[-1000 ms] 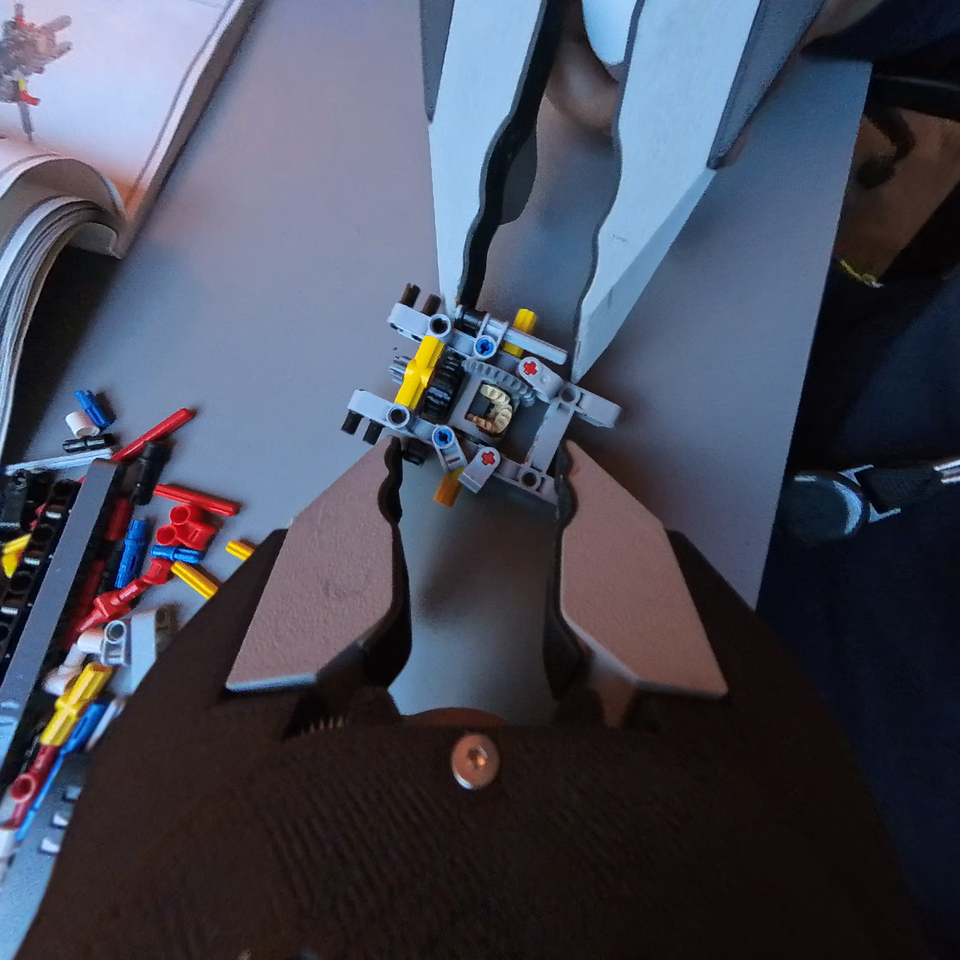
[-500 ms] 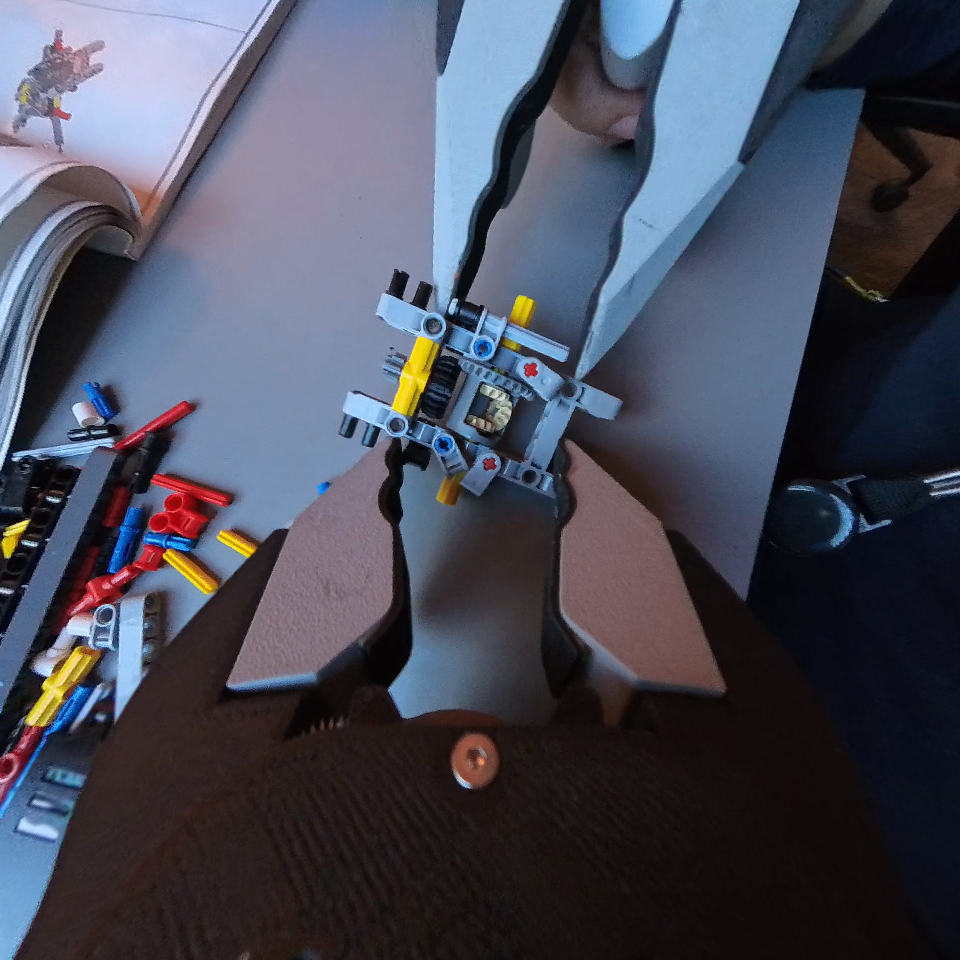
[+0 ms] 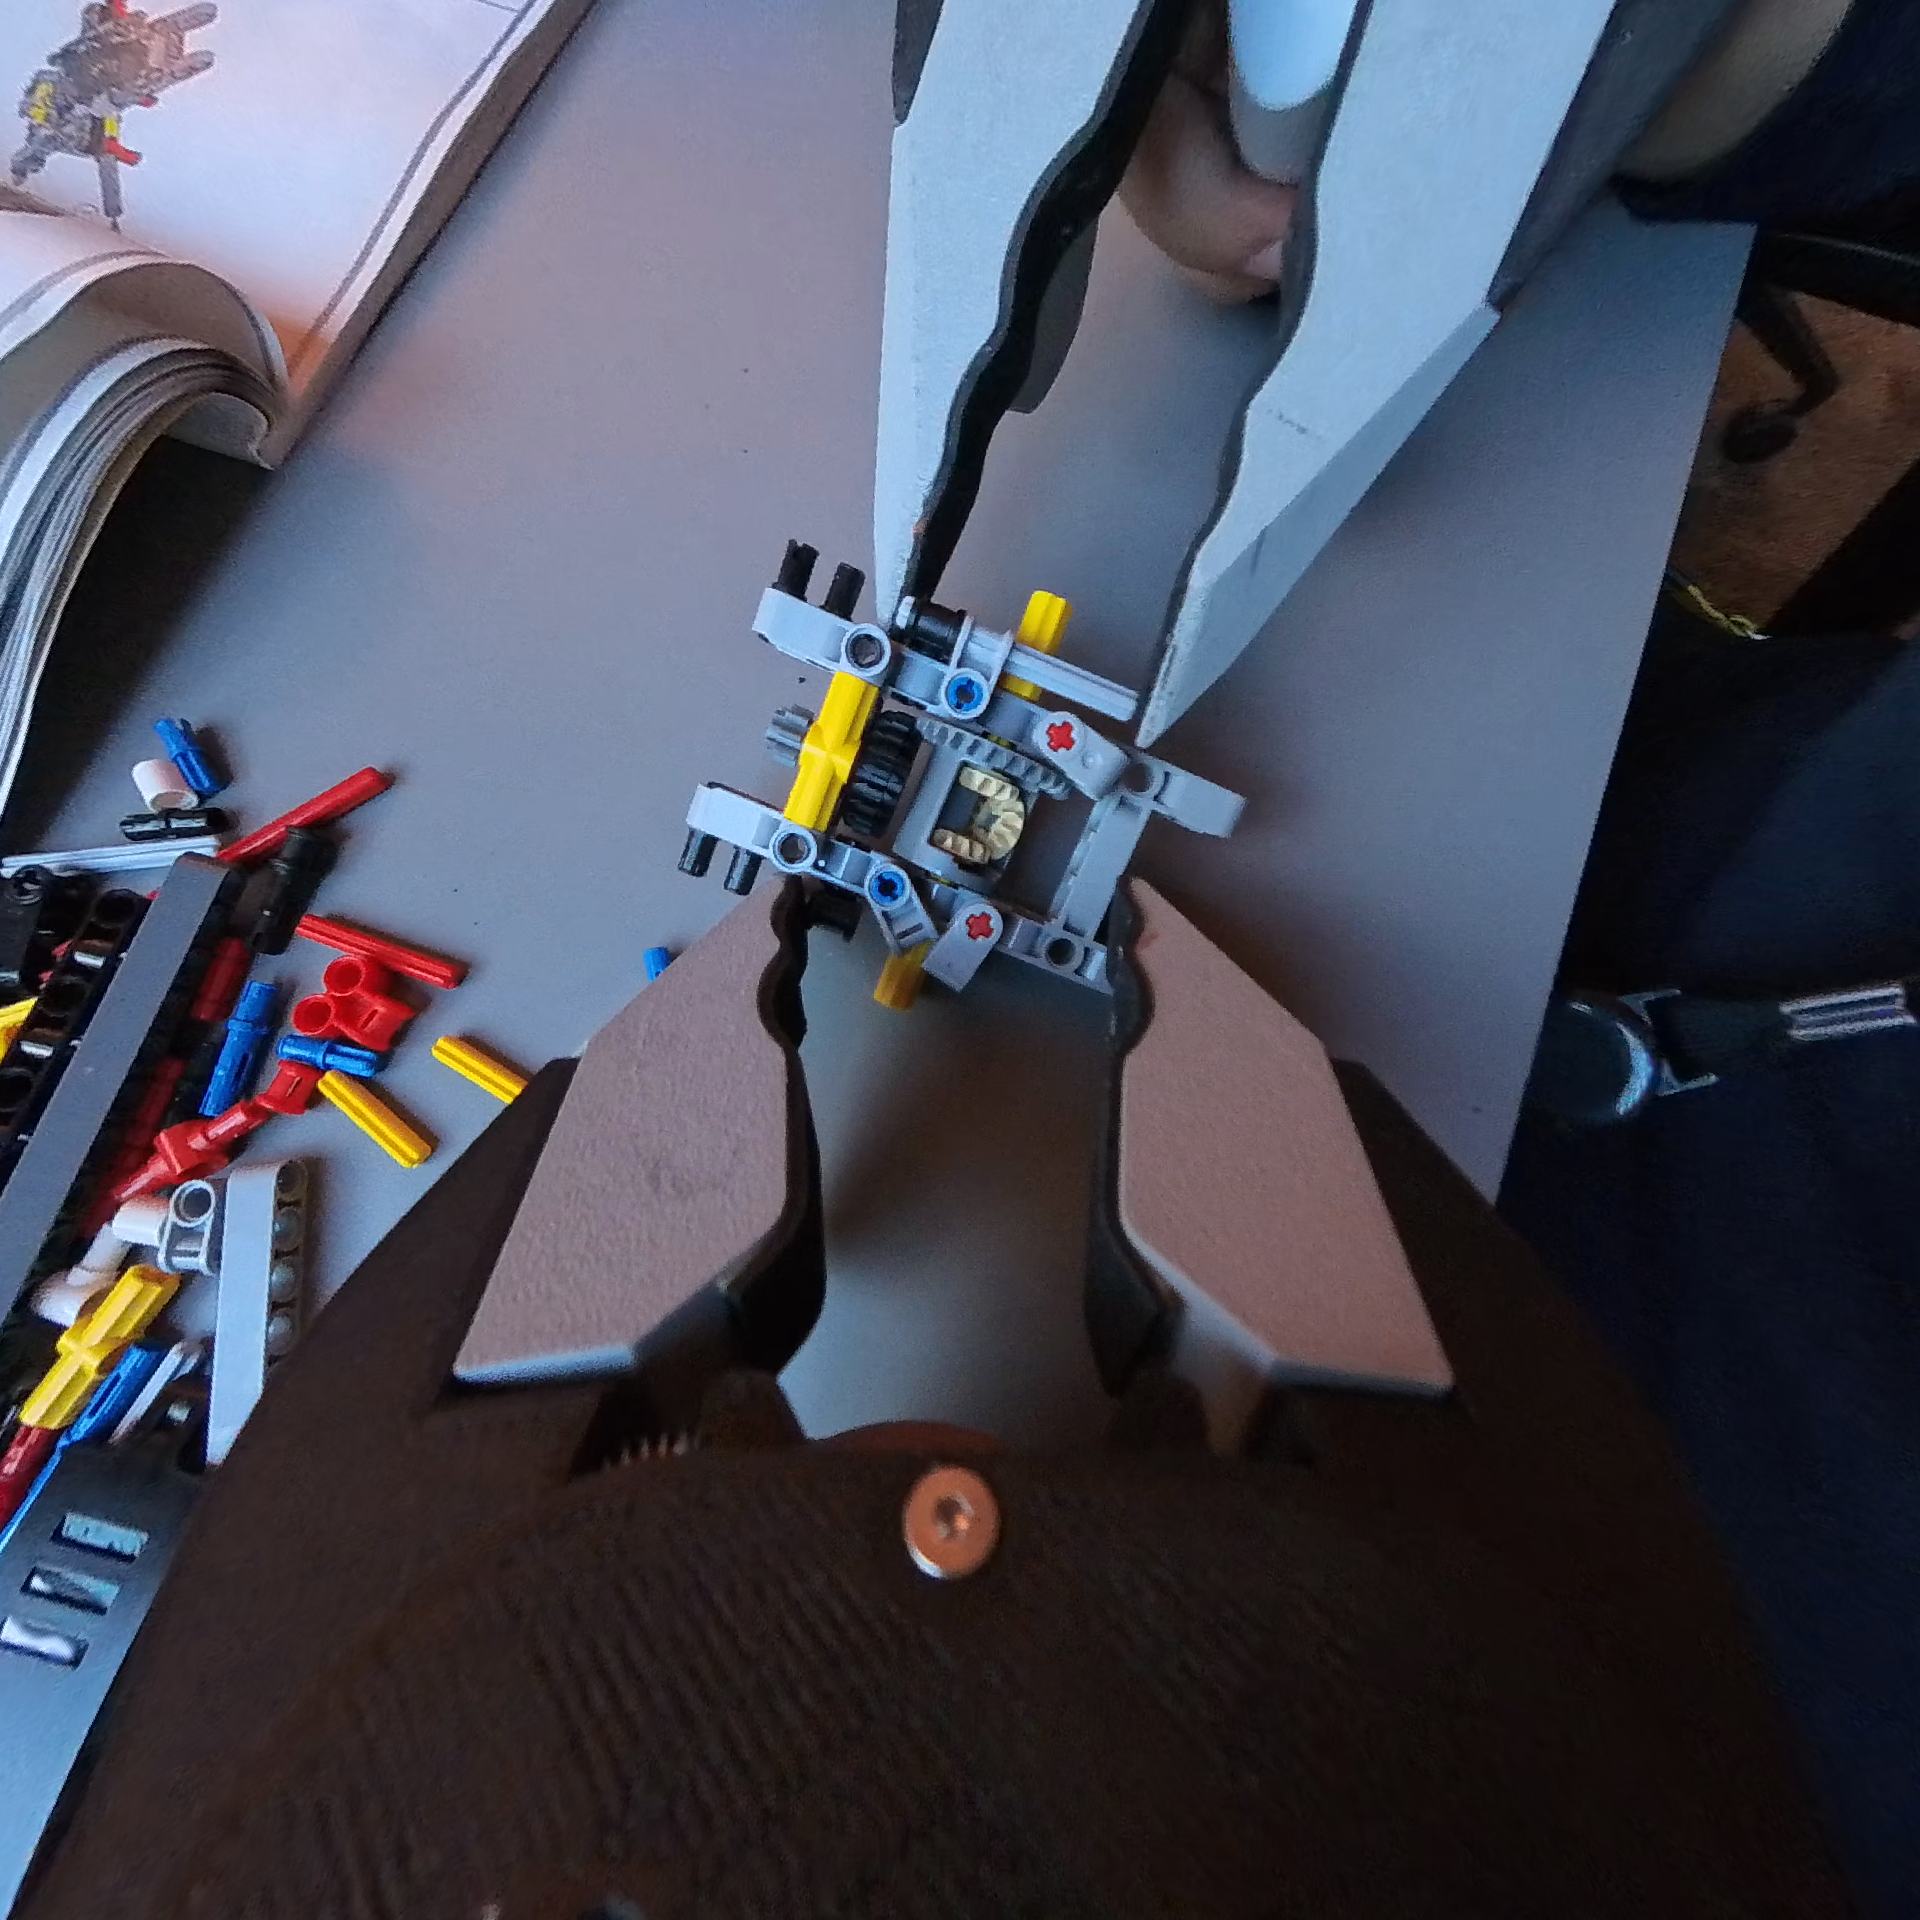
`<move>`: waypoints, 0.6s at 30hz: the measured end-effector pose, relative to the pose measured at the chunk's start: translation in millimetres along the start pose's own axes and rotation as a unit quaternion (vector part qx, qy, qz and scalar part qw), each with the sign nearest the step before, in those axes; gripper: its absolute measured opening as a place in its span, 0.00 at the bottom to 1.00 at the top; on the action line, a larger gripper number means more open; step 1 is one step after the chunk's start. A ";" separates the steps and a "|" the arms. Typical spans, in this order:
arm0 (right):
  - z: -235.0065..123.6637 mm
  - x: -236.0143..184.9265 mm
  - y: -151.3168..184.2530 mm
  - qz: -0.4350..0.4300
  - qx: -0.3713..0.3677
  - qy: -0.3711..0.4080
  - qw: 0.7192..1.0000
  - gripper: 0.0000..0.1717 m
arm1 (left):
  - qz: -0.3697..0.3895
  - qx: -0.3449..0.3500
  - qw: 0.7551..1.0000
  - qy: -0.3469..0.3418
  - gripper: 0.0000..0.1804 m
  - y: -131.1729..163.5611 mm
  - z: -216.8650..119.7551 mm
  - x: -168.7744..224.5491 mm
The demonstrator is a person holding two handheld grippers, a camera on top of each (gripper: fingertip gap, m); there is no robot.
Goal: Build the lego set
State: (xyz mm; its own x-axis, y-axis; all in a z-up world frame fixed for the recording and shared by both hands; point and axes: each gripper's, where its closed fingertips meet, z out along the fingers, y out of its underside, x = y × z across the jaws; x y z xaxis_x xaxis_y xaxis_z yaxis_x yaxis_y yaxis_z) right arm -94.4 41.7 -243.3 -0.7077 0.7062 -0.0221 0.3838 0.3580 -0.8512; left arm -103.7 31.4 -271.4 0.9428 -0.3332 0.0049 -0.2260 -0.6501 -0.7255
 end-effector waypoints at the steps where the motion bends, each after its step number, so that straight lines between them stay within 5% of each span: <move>1: 0.3 -0.2 0.0 -0.006 -0.001 0.006 1.000 0.22 | 0.001 0.000 1.000 -0.004 0.31 0.0 0.0 0.0; 18: 3.1 2.3 -4.3 -0.069 -0.002 0.026 0.997 0.20 | -0.002 -0.003 1.000 -0.013 0.31 1.4 -0.9 -1.8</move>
State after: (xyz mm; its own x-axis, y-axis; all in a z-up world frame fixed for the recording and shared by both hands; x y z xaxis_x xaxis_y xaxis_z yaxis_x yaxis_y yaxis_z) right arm -99.5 39.9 -241.3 -0.7230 0.6799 0.1223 0.2869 0.4566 -0.8421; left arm -105.9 30.4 -271.8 0.9498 -0.3127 -0.0095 -0.2232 -0.6559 -0.7211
